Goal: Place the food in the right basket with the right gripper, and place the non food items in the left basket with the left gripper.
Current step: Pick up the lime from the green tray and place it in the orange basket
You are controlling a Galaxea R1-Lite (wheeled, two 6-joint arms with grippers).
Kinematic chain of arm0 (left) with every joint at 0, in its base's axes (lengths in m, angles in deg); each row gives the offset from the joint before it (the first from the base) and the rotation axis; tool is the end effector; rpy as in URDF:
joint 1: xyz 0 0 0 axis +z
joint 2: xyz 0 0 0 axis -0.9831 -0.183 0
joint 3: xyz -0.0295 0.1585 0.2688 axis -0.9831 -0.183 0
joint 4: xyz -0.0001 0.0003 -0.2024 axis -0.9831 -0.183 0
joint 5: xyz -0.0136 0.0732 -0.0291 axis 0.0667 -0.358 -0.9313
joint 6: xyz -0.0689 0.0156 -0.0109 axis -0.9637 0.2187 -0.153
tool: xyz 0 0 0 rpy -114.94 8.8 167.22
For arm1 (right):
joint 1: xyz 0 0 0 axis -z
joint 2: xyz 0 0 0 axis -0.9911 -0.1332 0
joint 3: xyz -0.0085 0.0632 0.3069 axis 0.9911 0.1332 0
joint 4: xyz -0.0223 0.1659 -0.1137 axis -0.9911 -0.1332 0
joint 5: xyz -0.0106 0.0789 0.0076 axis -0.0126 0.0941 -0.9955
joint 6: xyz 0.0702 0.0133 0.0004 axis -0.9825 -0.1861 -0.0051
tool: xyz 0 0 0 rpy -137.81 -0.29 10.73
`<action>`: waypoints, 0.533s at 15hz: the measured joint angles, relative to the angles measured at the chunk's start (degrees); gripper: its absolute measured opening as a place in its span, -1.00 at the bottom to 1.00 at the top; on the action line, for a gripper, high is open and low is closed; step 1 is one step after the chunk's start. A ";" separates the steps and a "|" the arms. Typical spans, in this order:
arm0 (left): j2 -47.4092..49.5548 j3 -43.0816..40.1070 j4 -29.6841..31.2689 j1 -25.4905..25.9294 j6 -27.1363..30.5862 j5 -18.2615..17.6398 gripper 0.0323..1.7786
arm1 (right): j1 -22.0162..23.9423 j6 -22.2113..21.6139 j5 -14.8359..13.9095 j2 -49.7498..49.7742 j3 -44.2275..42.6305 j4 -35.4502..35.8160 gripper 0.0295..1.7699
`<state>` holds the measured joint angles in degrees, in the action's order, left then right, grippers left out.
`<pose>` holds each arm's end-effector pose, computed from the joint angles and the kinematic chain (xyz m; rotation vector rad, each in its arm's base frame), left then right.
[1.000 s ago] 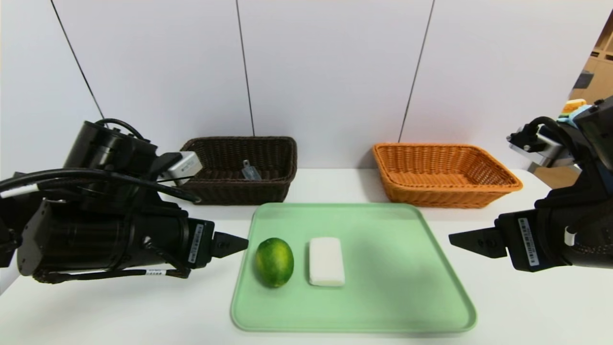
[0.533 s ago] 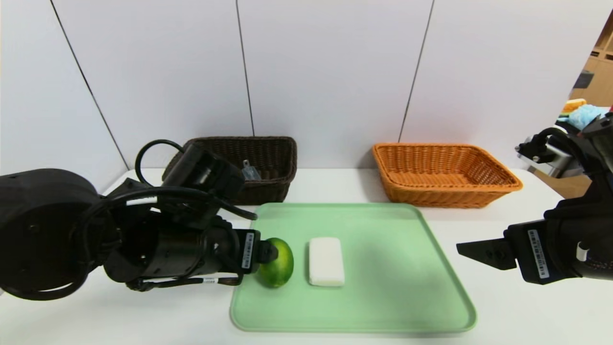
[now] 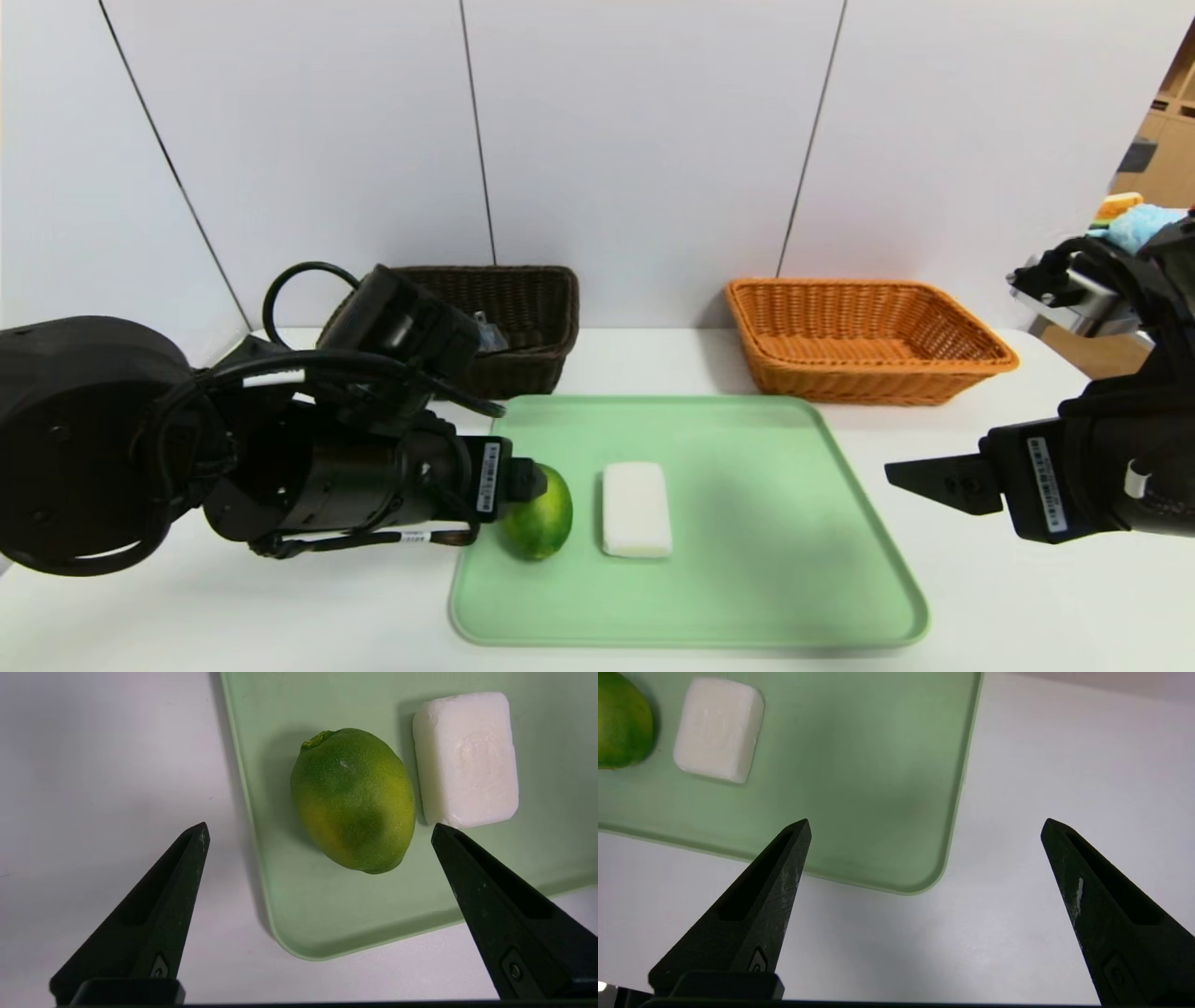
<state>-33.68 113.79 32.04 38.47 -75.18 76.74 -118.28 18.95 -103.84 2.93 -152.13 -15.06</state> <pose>0.2490 -0.1974 0.1692 -0.1209 0.8303 -0.2786 0.1939 0.1148 0.2300 -0.0598 0.7492 0.1989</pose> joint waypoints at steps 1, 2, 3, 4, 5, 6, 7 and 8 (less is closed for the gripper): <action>0.83 -0.06 -0.20 0.66 0.37 0.04 0.90 | -0.09 0.11 0.11 -0.55 -0.02 1.95 0.92; 1.74 -0.06 -0.35 1.52 1.16 0.01 0.90 | -0.33 0.46 0.20 -1.33 -0.09 4.41 0.92; 2.45 -0.11 -0.69 2.21 2.12 0.04 0.90 | -0.69 1.16 0.41 -2.05 -0.34 6.30 0.92; 2.97 -0.13 -1.05 2.65 2.44 0.01 0.90 | -1.18 1.60 0.56 -2.82 -0.85 7.33 0.92; 3.43 -0.13 -1.10 3.12 2.57 0.01 0.90 | -1.82 1.65 0.63 -3.52 -1.41 7.55 0.92; 3.95 -0.20 -1.16 3.52 2.77 0.01 0.90 | -2.58 1.65 0.63 -4.17 -1.99 7.61 0.92; 4.55 -0.38 -1.44 3.94 3.38 0.01 0.90 | -3.52 1.65 0.63 -5.00 -2.46 7.72 0.92; 5.33 -0.55 -2.27 4.50 4.74 0.01 0.90 | -4.57 1.73 0.55 -6.21 -3.08 8.18 0.92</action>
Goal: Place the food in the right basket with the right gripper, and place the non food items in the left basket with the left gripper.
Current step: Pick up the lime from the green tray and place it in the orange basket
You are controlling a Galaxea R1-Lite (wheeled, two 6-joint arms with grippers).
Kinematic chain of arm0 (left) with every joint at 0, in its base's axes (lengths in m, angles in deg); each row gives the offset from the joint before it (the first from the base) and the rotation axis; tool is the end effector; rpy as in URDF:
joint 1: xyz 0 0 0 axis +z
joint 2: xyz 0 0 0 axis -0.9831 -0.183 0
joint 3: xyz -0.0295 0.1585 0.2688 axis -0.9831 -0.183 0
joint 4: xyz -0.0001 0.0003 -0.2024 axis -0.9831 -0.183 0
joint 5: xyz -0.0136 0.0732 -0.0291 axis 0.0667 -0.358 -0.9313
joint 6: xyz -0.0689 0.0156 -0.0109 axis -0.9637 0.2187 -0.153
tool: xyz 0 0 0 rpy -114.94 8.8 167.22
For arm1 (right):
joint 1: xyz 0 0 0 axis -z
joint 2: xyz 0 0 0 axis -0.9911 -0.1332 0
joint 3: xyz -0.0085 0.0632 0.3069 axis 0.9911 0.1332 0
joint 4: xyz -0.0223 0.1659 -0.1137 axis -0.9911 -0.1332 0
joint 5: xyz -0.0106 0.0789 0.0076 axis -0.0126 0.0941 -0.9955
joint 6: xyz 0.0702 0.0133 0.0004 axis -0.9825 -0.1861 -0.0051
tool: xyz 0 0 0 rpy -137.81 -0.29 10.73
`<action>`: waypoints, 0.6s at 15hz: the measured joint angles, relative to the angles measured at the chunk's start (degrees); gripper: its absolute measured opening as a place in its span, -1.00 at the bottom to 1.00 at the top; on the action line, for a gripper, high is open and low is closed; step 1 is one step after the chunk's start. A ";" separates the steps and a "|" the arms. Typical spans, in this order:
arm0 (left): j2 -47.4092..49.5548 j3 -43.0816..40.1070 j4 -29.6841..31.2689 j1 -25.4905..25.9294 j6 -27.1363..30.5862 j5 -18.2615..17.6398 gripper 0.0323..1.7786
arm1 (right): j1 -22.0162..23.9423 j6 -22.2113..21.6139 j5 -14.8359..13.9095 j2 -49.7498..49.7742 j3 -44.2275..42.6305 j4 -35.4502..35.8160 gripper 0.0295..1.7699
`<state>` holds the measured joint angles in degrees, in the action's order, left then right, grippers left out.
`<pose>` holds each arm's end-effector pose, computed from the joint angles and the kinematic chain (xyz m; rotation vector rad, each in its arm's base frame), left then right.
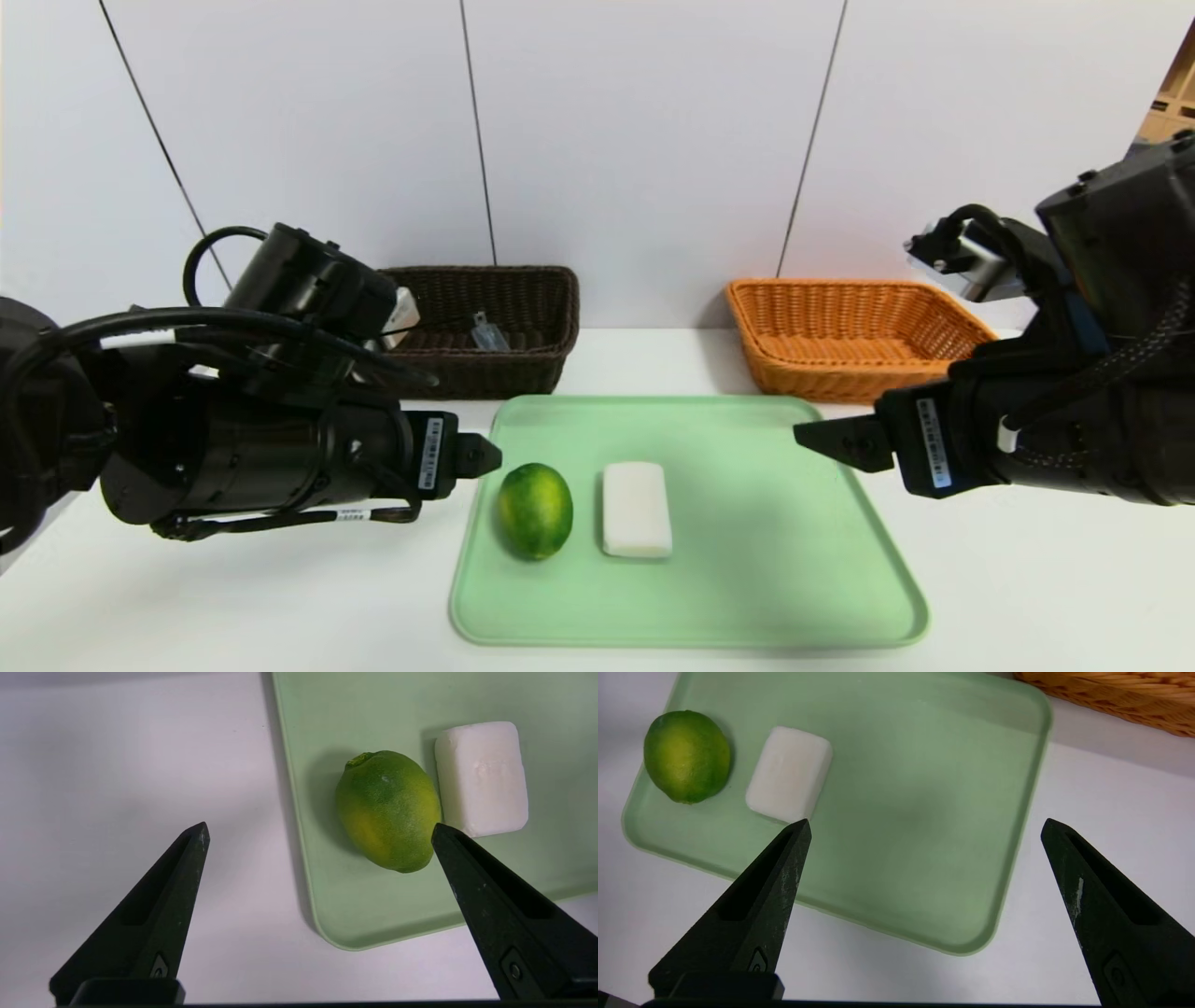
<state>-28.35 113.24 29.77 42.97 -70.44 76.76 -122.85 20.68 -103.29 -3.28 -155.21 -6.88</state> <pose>0.2459 -0.1640 0.1906 -0.0954 0.7756 -0.2494 0.2170 0.1589 0.2353 -0.0707 0.6713 0.3107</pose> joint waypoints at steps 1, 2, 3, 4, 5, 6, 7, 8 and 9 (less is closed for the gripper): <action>0.82 -0.11 -0.94 0.68 1.90 0.00 0.90 | -1.22 0.09 -0.07 -1.32 -0.63 0.56 0.92; 1.65 -0.28 -1.56 1.34 3.75 0.00 0.90 | -2.55 0.15 -0.16 -2.76 -1.52 1.71 0.92; 2.58 -0.52 -2.26 1.87 5.49 0.00 0.90 | -3.95 0.24 -0.20 -4.44 -2.62 2.82 0.92; 3.41 -0.78 -2.91 2.26 6.95 0.00 0.90 | -5.16 0.26 -0.20 -6.21 -3.89 3.83 0.92; 4.24 -0.94 -3.68 2.62 8.00 0.07 0.90 | -6.27 0.28 -0.29 -8.18 -5.35 4.55 0.92; 5.06 -1.02 -4.73 3.24 8.85 0.07 0.90 | -7.41 0.28 -0.30 -10.45 -7.12 4.85 0.92; 5.89 -1.05 -5.78 3.99 9.87 0.07 0.90 | -8.39 0.28 -0.38 -12.73 -8.96 4.99 0.92; 6.61 -1.07 -6.34 4.79 10.42 0.07 0.90 | -9.26 0.28 -0.35 -14.99 -10.81 5.16 0.92; 7.27 -1.07 -6.67 5.67 10.79 0.18 0.90 | -10.05 0.24 -0.30 -17.47 -12.67 5.41 0.92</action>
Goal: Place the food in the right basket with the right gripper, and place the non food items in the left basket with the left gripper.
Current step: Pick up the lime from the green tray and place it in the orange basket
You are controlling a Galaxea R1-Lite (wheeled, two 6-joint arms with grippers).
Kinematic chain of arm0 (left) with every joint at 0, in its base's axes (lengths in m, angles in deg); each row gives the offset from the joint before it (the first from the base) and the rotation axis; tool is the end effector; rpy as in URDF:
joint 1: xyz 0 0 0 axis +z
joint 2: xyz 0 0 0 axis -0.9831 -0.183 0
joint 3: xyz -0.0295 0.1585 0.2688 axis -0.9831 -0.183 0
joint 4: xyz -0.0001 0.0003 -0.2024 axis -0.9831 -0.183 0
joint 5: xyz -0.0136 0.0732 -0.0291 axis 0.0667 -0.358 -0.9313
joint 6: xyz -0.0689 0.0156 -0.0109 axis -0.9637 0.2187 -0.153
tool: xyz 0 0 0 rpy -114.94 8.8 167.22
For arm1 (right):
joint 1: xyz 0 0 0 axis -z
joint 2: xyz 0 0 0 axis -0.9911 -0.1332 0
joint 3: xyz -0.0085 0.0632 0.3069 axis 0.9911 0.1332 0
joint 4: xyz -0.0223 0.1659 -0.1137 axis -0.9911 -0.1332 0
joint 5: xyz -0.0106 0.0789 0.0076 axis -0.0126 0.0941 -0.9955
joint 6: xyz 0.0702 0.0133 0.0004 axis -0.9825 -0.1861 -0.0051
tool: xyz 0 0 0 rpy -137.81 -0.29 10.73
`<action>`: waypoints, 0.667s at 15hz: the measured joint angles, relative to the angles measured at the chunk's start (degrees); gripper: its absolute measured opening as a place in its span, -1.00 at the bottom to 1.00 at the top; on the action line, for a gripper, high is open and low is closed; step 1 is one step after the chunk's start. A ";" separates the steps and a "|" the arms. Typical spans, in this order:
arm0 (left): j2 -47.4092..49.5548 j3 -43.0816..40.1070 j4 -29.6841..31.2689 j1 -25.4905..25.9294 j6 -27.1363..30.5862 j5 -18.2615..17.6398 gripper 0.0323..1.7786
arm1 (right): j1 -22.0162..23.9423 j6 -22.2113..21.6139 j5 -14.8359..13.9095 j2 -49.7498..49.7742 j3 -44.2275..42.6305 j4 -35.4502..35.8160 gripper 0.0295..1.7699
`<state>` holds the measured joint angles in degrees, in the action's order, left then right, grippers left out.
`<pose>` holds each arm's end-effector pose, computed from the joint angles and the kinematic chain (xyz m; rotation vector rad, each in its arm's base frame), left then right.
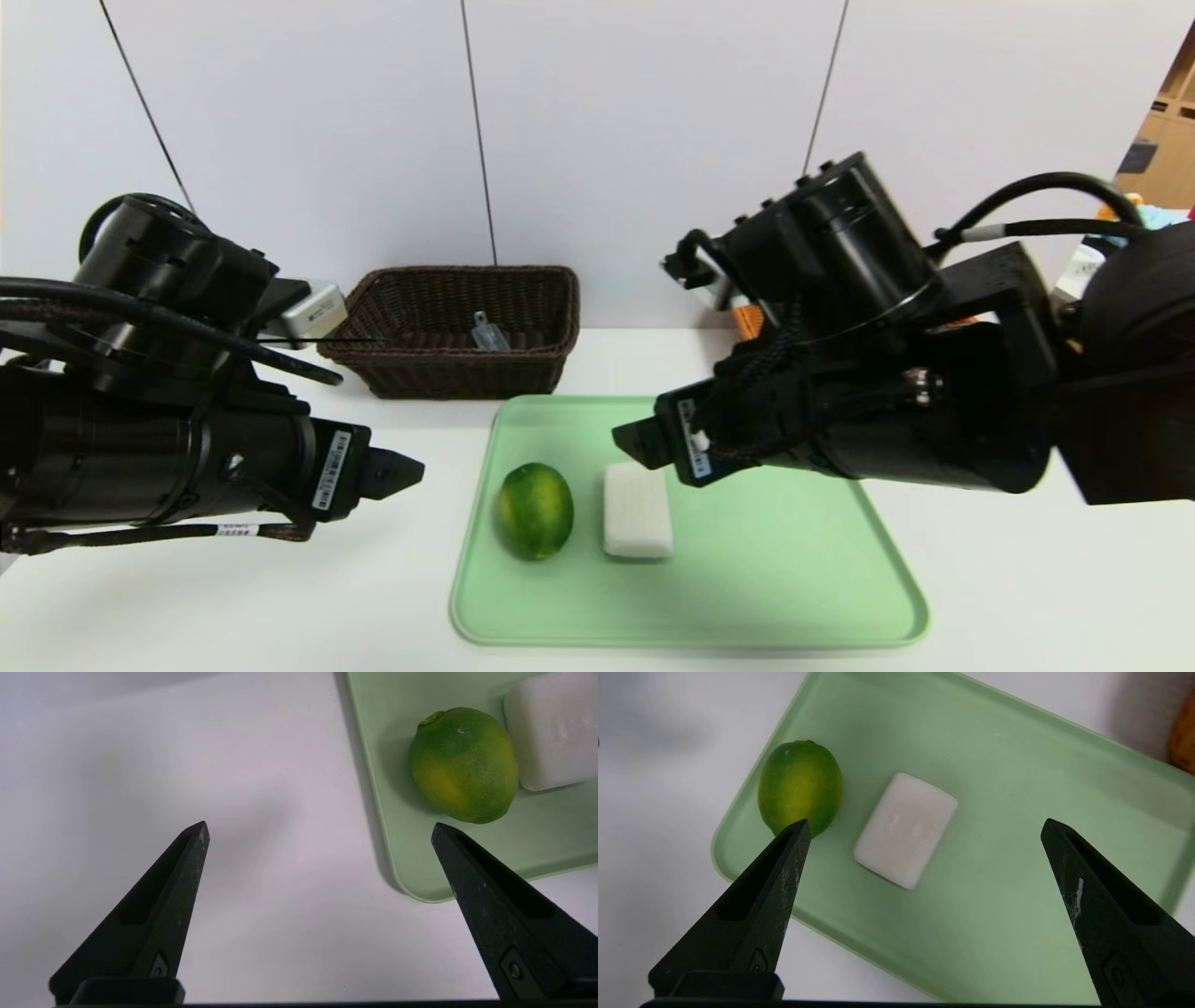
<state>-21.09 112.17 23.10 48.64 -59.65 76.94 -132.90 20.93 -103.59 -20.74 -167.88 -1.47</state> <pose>0.2270 -0.1185 0.2073 0.0495 0.7568 -0.2227 0.2480 0.2691 0.2193 -0.1291 0.6547 0.4781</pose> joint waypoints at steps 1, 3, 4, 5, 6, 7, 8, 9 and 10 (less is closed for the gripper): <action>0.65 0.00 -0.50 1.00 0.40 0.09 0.90 | -0.62 -0.05 0.09 -2.24 -1.54 0.77 0.92; 1.96 0.00 -1.76 3.01 1.23 0.09 0.90 | -1.87 0.00 0.15 -6.60 -4.27 3.38 0.92; 2.54 0.00 -2.01 4.12 1.95 0.13 0.90 | -2.34 0.01 0.17 -8.63 -5.71 4.05 0.92; 3.06 0.00 -2.21 5.02 2.26 0.15 0.90 | -2.69 -0.02 0.26 -10.64 -7.30 4.32 0.92; 3.64 0.05 -2.43 5.96 2.76 0.22 0.90 | -2.96 -0.16 0.30 -12.71 -8.97 4.35 0.92; 4.36 0.11 -2.86 7.09 3.44 0.28 0.90 | -3.28 -0.22 0.30 -14.48 -10.44 4.35 0.92; 5.07 0.18 -3.24 8.33 4.18 0.26 0.90 | -3.68 -0.24 0.30 -16.06 -11.61 4.35 0.92; 5.79 0.20 -3.56 9.55 5.07 0.26 0.90 | -3.94 -0.35 0.34 -17.57 -12.67 4.33 0.92; 6.60 0.20 -4.07 10.64 5.81 0.30 0.90 | -4.10 -0.44 0.32 -18.72 -13.28 4.32 0.92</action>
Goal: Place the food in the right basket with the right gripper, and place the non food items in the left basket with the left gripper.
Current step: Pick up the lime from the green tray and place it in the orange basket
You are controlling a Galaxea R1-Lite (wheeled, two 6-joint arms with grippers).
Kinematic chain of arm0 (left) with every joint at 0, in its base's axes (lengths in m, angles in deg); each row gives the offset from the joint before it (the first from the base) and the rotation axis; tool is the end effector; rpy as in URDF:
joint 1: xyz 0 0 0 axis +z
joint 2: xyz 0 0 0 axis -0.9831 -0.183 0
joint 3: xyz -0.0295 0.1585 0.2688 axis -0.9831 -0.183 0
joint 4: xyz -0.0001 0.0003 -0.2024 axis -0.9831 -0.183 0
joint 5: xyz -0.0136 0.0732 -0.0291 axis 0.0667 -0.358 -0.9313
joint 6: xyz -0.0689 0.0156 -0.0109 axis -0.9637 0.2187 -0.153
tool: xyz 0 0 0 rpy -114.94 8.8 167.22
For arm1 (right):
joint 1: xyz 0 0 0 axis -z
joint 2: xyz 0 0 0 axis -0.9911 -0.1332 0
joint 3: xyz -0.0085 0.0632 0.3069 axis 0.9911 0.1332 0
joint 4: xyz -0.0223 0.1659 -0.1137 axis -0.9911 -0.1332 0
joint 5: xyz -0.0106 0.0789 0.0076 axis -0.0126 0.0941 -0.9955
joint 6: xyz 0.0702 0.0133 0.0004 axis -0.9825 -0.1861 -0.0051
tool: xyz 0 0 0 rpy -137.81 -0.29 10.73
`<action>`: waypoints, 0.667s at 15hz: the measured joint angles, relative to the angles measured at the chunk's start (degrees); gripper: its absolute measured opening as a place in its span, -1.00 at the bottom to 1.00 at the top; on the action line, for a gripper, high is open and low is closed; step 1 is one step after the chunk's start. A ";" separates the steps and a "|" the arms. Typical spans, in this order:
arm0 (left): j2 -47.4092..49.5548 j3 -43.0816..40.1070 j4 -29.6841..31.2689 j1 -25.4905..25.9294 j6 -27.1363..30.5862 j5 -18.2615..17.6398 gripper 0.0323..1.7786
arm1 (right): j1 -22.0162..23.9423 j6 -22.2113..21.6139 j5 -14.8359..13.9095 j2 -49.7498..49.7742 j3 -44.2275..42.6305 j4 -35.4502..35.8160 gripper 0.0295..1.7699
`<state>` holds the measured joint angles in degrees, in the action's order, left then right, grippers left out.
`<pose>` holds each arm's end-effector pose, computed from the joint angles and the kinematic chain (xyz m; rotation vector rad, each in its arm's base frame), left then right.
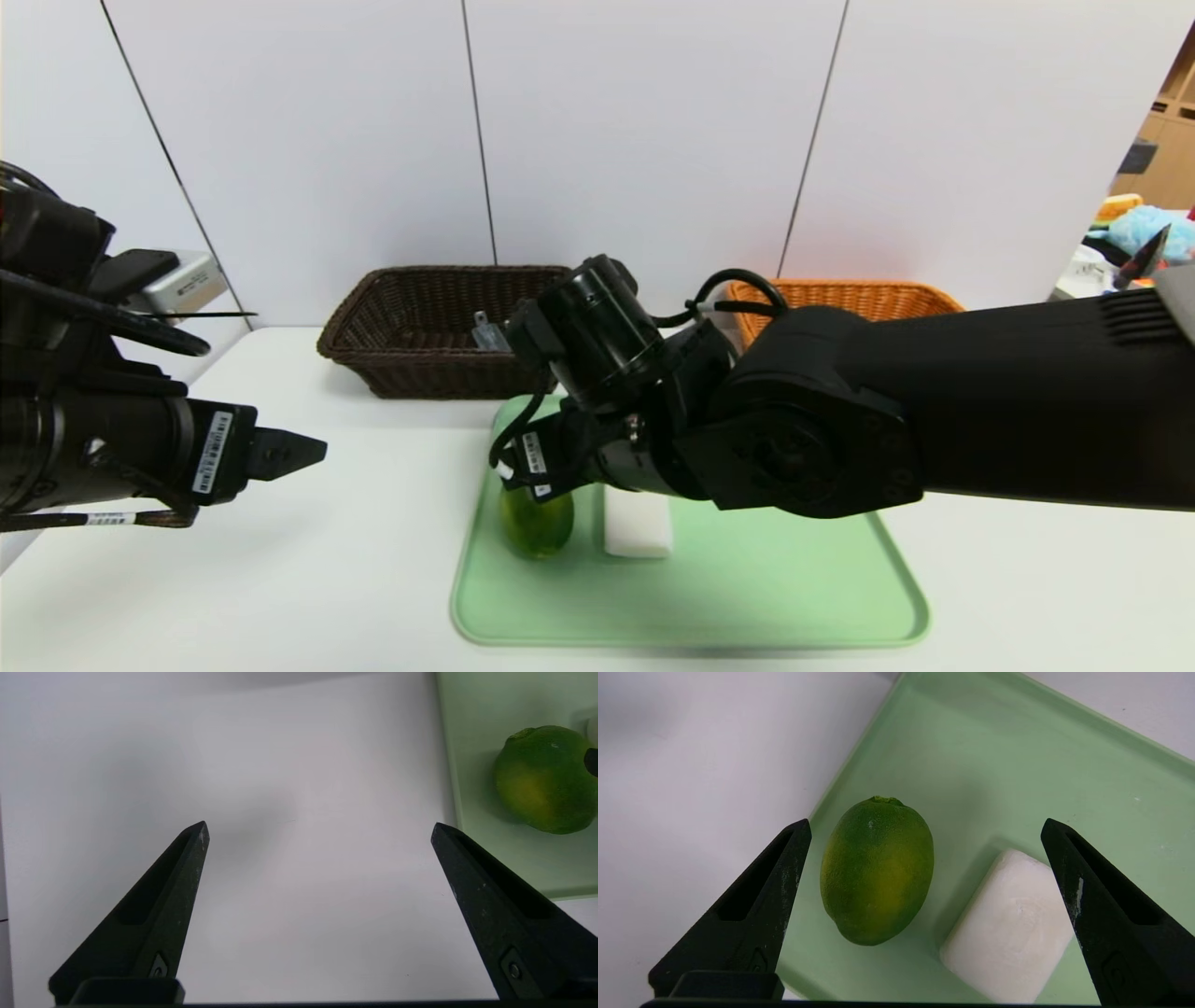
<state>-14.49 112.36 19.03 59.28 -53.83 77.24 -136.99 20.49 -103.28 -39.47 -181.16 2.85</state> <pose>0.2149 -0.0631 0.2282 0.0638 0.7072 -0.0837 0.2826 0.3634 0.1656 -0.1565 0.6714 0.5452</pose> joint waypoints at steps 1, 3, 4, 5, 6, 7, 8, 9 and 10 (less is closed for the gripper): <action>0.68 -0.01 -0.59 0.87 0.33 0.00 0.90 | -0.23 -0.10 0.00 -0.88 -0.33 -0.02 0.92; 1.71 -0.09 -1.11 2.13 0.41 0.09 0.90 | -0.85 -0.24 0.07 -1.93 -0.59 -0.29 0.92; 1.99 -0.11 -1.11 2.45 0.49 0.13 0.90 | -1.05 -0.33 0.07 -2.23 -0.63 -0.57 0.92; 2.21 -0.11 -1.17 2.65 0.55 0.15 0.90 | -1.24 -0.60 0.05 -2.54 -0.66 -0.77 0.92; 2.32 -0.11 -1.16 2.68 0.55 0.15 0.90 | -1.49 -0.93 0.02 -2.89 -0.66 -0.94 0.92; 2.40 -0.11 -1.16 2.73 0.57 0.15 0.90 | -1.66 -1.16 0.02 -3.22 -0.63 -1.29 0.92; 2.47 -0.09 -1.13 2.77 0.57 0.13 0.90 | -1.71 -1.45 0.02 -3.58 -0.63 -1.37 0.92; 2.50 -0.04 -1.13 2.77 0.55 0.09 0.90 | -1.71 -1.71 0.00 -3.97 -0.63 -1.40 0.92; 2.51 -0.04 -1.13 2.77 0.52 0.04 0.90 | -1.74 -2.12 0.00 -4.46 -0.61 -1.38 0.92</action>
<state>-11.98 112.33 17.90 62.05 -53.31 77.28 -138.74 18.37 -103.28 -43.93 -181.77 1.47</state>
